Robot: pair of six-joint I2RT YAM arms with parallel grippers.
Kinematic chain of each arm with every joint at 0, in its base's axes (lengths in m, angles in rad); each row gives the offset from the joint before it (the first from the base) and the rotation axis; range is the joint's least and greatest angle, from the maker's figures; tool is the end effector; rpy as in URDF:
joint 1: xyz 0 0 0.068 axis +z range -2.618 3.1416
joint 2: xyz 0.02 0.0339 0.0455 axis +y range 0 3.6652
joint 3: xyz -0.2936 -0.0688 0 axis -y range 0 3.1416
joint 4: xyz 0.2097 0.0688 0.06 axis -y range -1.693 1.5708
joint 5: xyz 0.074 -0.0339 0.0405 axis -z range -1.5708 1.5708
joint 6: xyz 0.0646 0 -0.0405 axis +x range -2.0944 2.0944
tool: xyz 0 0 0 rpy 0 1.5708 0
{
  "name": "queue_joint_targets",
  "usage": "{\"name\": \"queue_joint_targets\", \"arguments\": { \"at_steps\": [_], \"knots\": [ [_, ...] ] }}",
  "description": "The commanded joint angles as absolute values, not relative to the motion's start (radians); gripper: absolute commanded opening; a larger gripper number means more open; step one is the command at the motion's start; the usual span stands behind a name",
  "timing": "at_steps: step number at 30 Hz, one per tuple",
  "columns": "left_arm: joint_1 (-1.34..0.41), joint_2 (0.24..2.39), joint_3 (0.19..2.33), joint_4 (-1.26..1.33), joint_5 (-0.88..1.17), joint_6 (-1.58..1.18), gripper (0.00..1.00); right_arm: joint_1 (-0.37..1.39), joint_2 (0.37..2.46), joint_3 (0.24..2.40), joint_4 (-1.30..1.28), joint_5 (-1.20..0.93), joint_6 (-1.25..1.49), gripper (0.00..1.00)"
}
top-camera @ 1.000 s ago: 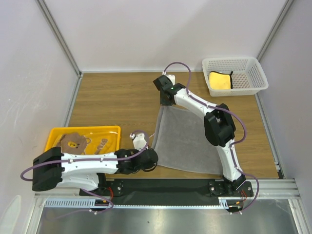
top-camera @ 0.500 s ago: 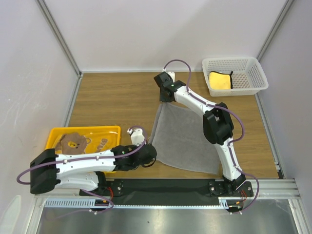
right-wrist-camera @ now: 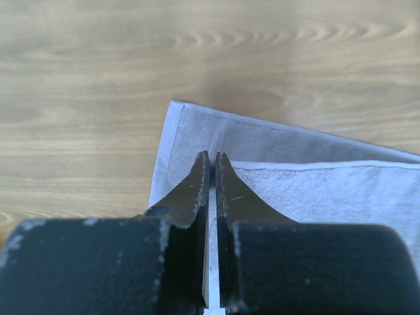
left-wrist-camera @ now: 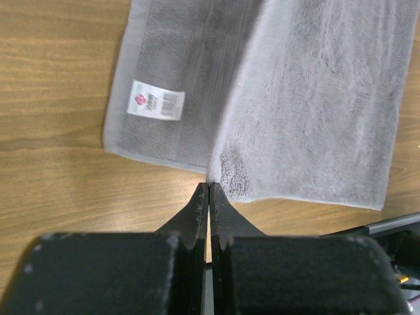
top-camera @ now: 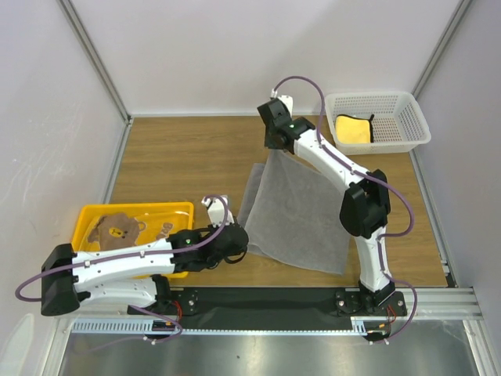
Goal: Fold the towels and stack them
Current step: Fold the towel
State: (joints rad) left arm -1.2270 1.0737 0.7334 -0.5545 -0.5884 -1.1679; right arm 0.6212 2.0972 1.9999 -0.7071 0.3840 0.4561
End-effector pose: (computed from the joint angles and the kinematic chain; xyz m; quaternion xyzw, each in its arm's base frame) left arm 0.0936 -0.1551 0.2585 -0.0694 0.9053 -0.1957 0.3705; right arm 0.4003 0.2567 0.3102 -0.0040 0.9132 0.0363 0.4058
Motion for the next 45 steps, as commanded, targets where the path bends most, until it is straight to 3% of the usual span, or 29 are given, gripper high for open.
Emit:
{"name": "queue_joint_targets", "arguments": {
  "at_steps": [1, 21, 39, 41, 42, 45],
  "knots": [
    [-1.221, 1.055, 0.770, -0.568, -0.637, -1.137, 0.00, 0.601, 2.068, 2.086, -0.699, 0.413, 0.405, 0.00],
    [-0.991, 1.126, 0.692, -0.517, -0.664, -0.982, 0.00, 0.575, 2.338, 2.221, -0.539, 0.247, 0.311, 0.00],
    [-0.769, 1.370, 0.686, -0.426, -0.601, -0.897, 0.01, 0.538, 2.576, 2.372, -0.394, 0.032, 0.342, 0.00],
    [-0.759, 1.413, 0.713, -0.458, -0.606, -0.916, 0.08, 0.531, 2.591, 2.379, -0.384, -0.029, 0.344, 0.08],
    [-0.756, 1.426, 0.724, -0.468, -0.607, -0.917, 0.11, 0.526, 2.594, 2.391, -0.388, -0.049, 0.348, 0.24],
    [-0.752, 1.457, 0.778, -0.494, -0.614, -0.899, 0.27, 0.514, 2.588, 2.416, -0.399, -0.093, 0.348, 0.53]
  ]
}}
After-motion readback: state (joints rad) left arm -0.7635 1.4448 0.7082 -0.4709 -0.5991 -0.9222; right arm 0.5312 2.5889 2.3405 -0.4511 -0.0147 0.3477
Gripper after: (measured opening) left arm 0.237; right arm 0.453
